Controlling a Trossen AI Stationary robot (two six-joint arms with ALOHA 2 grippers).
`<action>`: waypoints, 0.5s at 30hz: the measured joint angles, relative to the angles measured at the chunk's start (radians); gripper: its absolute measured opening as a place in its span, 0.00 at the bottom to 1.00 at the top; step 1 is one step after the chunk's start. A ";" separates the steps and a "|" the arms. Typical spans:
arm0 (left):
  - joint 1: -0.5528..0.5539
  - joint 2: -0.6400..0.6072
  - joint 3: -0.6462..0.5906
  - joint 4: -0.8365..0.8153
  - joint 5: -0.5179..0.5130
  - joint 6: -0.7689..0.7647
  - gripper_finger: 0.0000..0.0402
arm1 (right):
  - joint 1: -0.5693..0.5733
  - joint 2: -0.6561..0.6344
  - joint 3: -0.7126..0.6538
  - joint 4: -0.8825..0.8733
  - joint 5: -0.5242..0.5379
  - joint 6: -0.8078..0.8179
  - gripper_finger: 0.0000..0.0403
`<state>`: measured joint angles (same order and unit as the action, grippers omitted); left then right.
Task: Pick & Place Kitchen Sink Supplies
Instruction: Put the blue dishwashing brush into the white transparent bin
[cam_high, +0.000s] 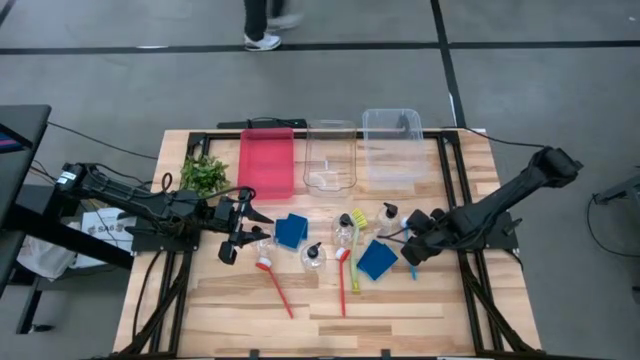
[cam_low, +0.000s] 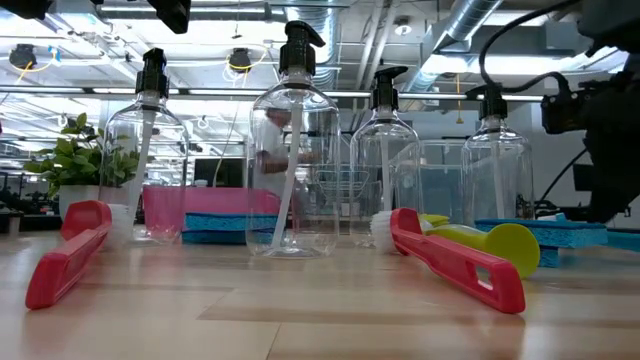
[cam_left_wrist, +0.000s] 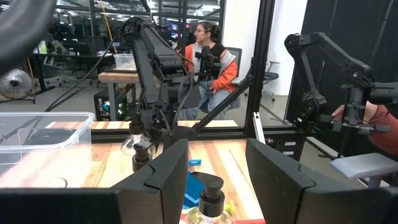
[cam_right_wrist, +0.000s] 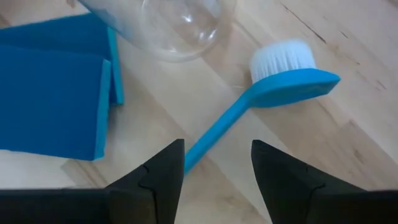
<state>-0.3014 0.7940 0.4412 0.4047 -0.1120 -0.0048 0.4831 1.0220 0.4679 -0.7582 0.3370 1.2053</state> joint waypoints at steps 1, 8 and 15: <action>0.000 0.000 0.000 0.000 0.000 0.000 0.41 | 0.000 0.007 0.000 0.000 0.000 -0.003 0.45; 0.000 0.000 0.000 0.000 0.000 0.000 0.41 | 0.001 0.050 0.000 0.006 0.000 -0.011 0.45; 0.000 0.000 0.000 0.000 0.000 0.000 0.41 | 0.001 0.094 0.000 0.013 -0.019 -0.010 0.45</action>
<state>-0.3016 0.7940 0.4412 0.4046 -0.1120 -0.0048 0.4839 1.1160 0.4683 -0.7448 0.3183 1.1950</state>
